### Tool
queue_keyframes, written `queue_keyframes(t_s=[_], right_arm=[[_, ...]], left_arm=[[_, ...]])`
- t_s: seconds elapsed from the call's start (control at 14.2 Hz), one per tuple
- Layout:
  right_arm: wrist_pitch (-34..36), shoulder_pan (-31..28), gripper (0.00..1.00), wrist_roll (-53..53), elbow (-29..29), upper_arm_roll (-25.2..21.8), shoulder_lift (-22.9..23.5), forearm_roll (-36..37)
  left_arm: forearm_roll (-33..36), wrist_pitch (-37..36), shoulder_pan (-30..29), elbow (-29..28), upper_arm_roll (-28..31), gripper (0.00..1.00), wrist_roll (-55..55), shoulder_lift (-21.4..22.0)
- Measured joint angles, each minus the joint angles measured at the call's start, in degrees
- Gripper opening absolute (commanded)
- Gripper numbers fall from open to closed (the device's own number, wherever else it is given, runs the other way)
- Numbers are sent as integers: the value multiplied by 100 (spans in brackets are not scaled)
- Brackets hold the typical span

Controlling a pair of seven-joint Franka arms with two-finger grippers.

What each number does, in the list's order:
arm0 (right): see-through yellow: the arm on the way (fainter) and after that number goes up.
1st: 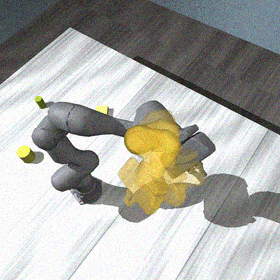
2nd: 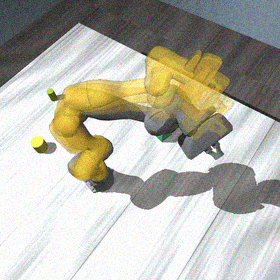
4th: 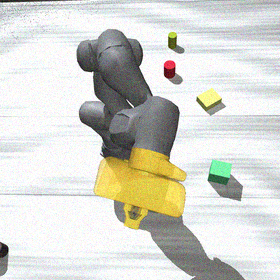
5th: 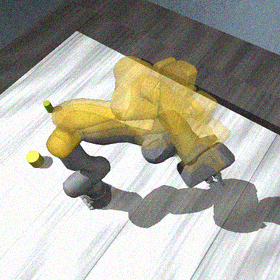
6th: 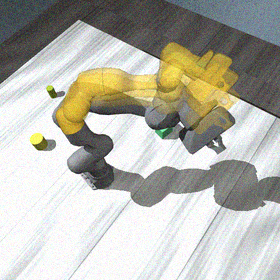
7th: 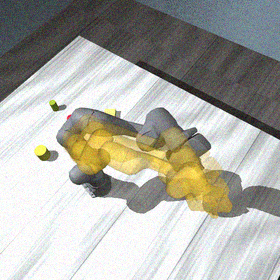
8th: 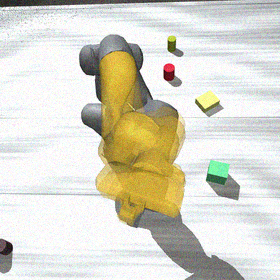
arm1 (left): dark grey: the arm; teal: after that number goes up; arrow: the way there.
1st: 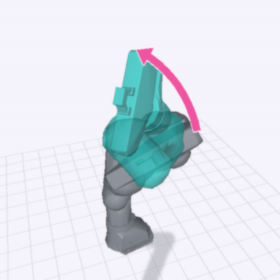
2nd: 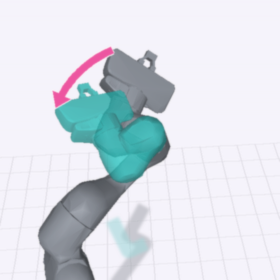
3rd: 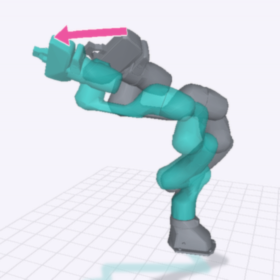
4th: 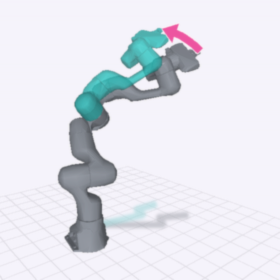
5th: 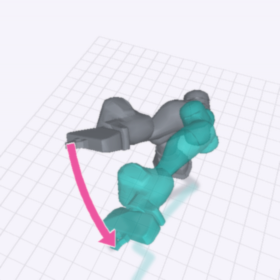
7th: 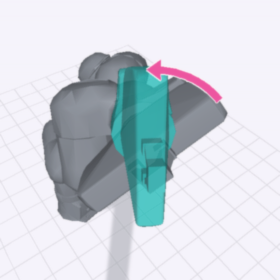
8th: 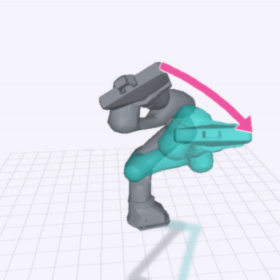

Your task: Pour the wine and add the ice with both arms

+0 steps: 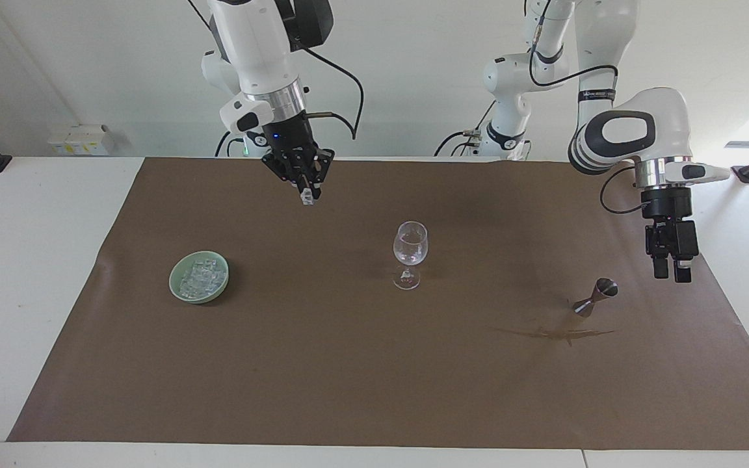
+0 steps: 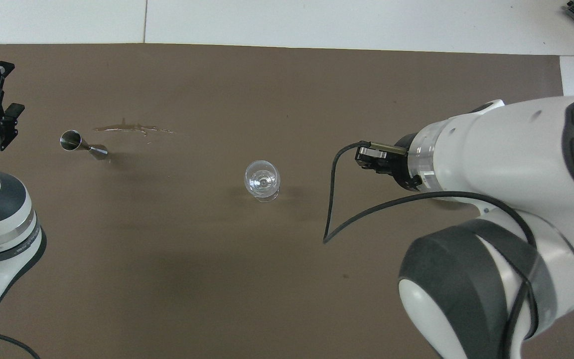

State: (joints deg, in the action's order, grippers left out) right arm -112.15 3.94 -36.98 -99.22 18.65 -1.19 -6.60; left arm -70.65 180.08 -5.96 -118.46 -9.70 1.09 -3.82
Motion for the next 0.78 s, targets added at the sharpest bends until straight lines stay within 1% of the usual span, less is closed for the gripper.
queue_keyframes(t_s=[0.14, 0.42, 0.63, 0.78], right_arm=[[-312, 259, 0, -319, -8, 7, 98, 0], [-938, 533, 0, -685, -39, 10, 322, -1], [-1539, 852, 0, -1101, -52, 12, 628, 0], [-1756, 1065, 0, -1269, -54, 12, 832, 8]], left_arm=[[414, -408, -124, 10, 22, 100, 0, 21], [1342, -1365, -321, 26, 78, 100, -2, 116], [2092, -2108, -437, 49, 140, 100, -5, 197], [2661, -2564, -489, 104, 162, 100, -73, 230]])
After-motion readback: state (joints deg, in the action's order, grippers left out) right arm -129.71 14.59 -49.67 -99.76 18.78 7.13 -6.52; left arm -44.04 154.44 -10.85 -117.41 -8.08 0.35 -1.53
